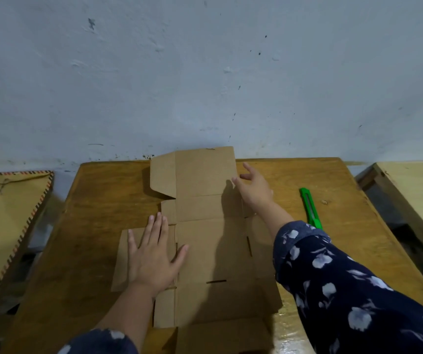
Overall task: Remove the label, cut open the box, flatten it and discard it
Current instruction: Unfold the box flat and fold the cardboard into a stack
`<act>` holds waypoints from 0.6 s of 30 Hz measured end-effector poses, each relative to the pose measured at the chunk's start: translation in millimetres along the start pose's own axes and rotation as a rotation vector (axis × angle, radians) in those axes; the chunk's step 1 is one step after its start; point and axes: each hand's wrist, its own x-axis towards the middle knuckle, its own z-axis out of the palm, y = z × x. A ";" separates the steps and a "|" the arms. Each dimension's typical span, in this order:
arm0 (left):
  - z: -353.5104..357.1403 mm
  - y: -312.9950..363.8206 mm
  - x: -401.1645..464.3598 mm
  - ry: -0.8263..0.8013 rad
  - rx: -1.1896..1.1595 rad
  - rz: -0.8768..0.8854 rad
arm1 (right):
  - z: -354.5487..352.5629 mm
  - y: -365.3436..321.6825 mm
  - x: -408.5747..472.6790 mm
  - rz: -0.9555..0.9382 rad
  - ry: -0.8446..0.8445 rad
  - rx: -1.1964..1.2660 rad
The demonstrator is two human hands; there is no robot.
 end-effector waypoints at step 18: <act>5.7 -1.6 2.1 0.064 -0.048 0.007 | 2.7 -26.4 53.6 -0.105 -0.127 0.024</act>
